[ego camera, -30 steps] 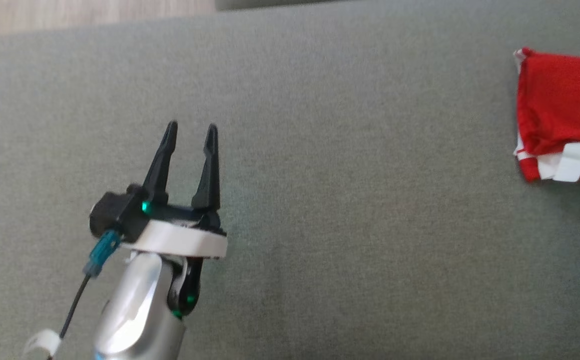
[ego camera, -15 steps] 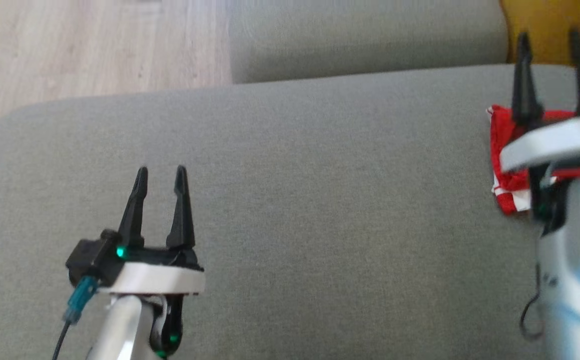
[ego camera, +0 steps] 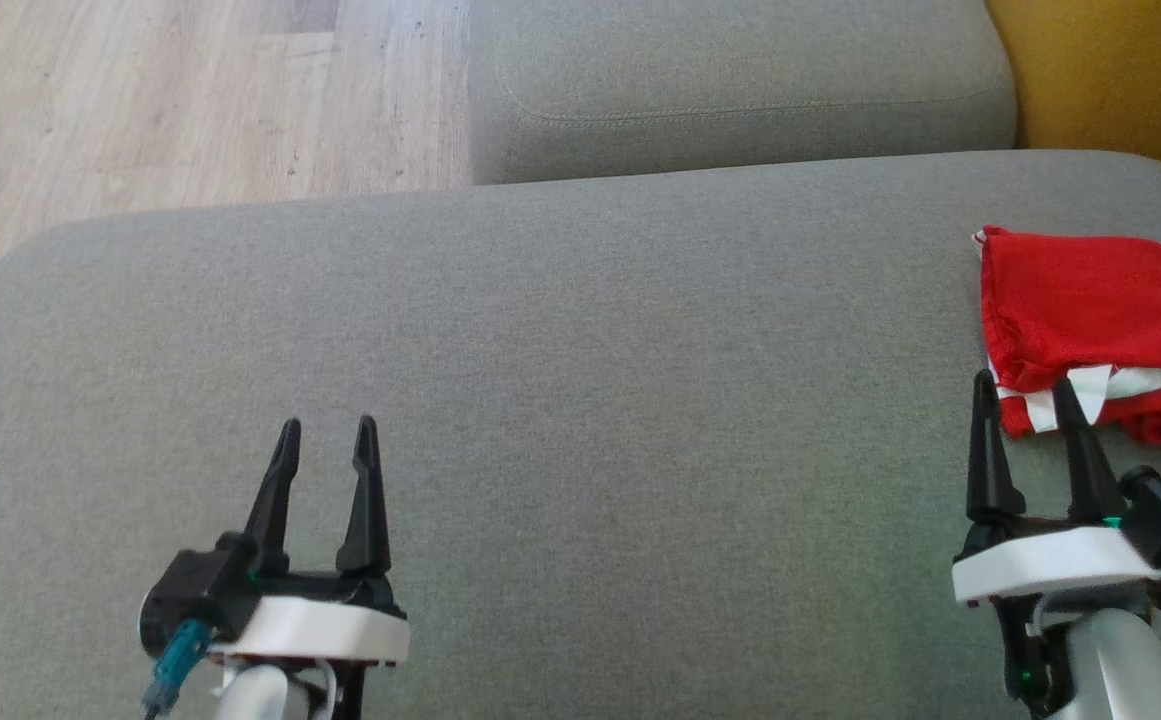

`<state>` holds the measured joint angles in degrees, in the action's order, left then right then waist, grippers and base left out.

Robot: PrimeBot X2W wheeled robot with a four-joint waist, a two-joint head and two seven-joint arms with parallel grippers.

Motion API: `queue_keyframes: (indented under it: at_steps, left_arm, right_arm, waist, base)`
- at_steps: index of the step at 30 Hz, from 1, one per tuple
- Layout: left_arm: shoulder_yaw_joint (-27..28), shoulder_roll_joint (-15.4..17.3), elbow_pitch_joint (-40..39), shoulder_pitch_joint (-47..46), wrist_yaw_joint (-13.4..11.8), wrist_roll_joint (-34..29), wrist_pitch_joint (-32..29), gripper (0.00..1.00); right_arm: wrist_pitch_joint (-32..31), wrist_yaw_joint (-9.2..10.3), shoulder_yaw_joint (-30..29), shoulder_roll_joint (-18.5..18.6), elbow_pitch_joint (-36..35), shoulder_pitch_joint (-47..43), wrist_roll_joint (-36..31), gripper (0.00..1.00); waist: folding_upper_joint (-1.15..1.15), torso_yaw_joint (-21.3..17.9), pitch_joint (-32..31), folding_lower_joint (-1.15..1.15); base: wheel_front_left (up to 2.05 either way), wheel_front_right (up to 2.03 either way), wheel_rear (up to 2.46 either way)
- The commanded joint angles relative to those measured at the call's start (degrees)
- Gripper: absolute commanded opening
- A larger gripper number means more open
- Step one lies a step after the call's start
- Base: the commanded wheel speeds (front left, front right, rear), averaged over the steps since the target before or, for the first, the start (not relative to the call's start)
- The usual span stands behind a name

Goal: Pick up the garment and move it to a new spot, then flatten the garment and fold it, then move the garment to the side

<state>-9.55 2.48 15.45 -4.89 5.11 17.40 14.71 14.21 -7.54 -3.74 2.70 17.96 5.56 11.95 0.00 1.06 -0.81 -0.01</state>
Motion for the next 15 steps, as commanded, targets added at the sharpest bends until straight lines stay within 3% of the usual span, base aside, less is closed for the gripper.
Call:
queue_keyframes:
  at_steps: [1, 15]
  left_arm:
    - [2.09, 0.40, -2.36, -1.04, -0.29, -0.49, 0.29, 1.00]
    - [4.02, 0.40, -4.14, 0.35, -1.69, -0.06, 0.29, 1.00]
  right_arm:
    - [0.75, 0.05, 1.40, 0.19, -3.43, 1.49, 0.08, 1.00]
    - [0.78, 0.05, 3.17, 0.19, -5.70, 0.04, -0.16, 1.00]
  waist:
    - [0.00, 0.02, 0.17, 0.01]
    - [0.00, 0.05, 0.21, 0.01]
  base:
    - [0.00, 0.00, 0.00]
    - [0.00, 0.00, 0.00]
